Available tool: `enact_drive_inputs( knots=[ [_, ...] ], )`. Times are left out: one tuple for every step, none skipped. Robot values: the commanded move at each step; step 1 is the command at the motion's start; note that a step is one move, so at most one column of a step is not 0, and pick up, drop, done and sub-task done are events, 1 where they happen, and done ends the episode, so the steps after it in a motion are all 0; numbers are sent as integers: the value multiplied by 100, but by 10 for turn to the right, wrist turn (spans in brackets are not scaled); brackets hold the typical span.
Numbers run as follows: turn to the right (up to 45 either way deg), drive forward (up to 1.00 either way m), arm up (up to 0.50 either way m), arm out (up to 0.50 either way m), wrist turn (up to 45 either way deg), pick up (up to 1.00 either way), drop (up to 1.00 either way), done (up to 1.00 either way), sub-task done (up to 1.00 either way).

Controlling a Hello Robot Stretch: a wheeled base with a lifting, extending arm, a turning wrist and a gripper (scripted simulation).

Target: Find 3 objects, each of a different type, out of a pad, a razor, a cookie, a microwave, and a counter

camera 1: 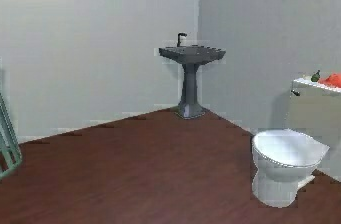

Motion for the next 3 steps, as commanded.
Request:
enact_drive_inputs(
  knots=[
    [0,100,0,0,0,0,0,0,0],
    [0,15,0,0,0,0,0,0,0],
    [60,0,0,0,0,0,0,0,0]
  ],
)
